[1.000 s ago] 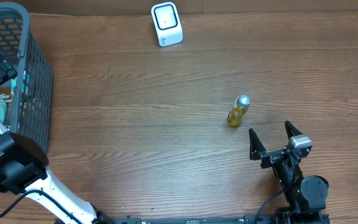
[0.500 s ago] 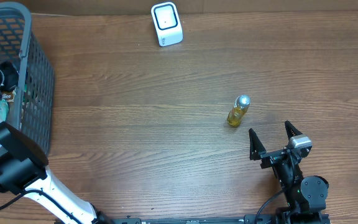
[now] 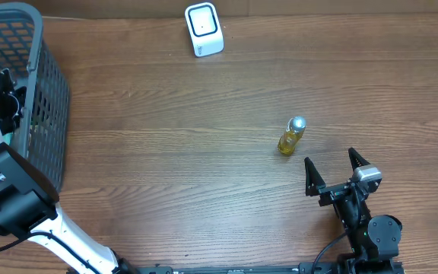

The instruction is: Scan the item barcode

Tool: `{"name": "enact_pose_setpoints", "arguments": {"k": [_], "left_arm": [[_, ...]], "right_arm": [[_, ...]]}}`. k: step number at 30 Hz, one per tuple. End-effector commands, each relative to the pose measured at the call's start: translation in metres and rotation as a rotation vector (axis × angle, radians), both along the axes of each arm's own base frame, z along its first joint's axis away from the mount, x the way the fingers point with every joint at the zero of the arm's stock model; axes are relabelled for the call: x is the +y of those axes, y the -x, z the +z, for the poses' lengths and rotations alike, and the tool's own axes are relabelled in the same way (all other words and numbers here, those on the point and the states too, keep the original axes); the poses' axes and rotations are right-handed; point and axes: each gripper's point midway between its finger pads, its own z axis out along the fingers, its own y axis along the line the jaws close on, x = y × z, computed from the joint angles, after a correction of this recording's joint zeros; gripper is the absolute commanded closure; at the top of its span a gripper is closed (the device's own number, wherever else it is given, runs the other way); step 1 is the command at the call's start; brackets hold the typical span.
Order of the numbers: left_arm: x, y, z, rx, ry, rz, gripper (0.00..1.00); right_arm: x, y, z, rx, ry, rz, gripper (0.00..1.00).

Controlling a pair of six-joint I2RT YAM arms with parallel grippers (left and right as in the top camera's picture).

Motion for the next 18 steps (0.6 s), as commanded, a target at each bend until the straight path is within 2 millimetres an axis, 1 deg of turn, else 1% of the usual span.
{"name": "enact_pose_setpoints", "arguments": {"k": [1,2,4,6,7,9,14,18], "left_arm": [[-0.0120,-0.0017,0.0001,-0.009,0.023,-0.040,0.27],[-0.0122,-0.0015,0.0000,-0.008,0.024,-0.039,0.36],[-0.0122,-0.0015,0.0000,-0.008,0.024,-0.039,0.35],[-0.0122,-0.0016,0.0000,-0.008,0.024,-0.039,0.33],[-0.0121,-0.0015,0.0000,-0.008,0.023,-0.039,0.30],[-0.0121,-0.0014,0.0000,-0.007,0.023,-0.039,0.29],[-0.0086,0.0013,-0.0012,0.009,0.003,-0.032,0.18],[-0.0095,0.0025,-0.0036,0.013,0.007,-0.032,0.16]], "right_arm": [[-0.0021,-0.0007,-0.0027,0.001,0.000,-0.009,0.00],[-0.0021,-0.0007,-0.0028,0.001,0.000,-0.009,0.00],[-0.0020,-0.0007,-0.0028,0.001,0.000,-0.009,0.00],[-0.0021,-0.0007,-0.0028,0.001,0.000,-0.009,0.00],[-0.0021,-0.0007,-0.0028,0.001,0.000,-0.009,0.00],[-0.0021,-0.0007,-0.0028,0.001,0.000,-0.009,0.00],[-0.0021,-0.0007,-0.0028,0.001,0.000,-0.009,0.00],[-0.0020,-0.0007,-0.0028,0.001,0.000,-0.009,0.00]]}}
